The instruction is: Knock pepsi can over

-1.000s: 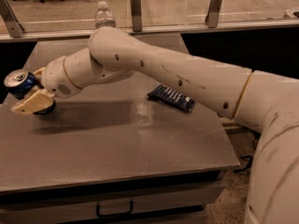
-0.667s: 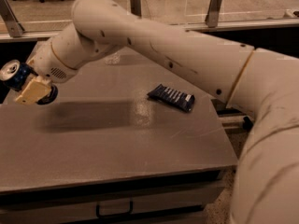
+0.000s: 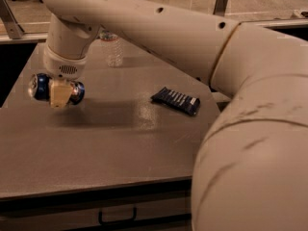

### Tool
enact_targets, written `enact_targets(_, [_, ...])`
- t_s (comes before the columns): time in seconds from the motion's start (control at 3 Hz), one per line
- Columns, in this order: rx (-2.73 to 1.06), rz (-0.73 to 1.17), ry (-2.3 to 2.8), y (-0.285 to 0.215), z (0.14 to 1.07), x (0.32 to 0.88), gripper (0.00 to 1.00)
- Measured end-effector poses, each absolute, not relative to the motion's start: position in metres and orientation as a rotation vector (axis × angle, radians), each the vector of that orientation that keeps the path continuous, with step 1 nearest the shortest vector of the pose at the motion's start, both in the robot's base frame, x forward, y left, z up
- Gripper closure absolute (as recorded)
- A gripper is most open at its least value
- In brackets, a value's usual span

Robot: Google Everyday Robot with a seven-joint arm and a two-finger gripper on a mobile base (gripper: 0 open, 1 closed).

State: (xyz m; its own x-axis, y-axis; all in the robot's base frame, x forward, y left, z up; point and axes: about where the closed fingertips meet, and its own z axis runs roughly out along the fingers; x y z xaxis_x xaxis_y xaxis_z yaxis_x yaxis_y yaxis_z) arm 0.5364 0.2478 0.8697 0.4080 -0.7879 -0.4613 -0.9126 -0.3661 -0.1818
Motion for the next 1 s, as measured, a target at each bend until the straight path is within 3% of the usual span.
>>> enact_targets(0.33, [-2.465, 0.31, 1.552, 0.207, 0.842, 0.529, 0.83])
enact_targets(1.0, [-2.576, 0.237, 1.655, 0.171, 0.837, 0.524, 0.35])
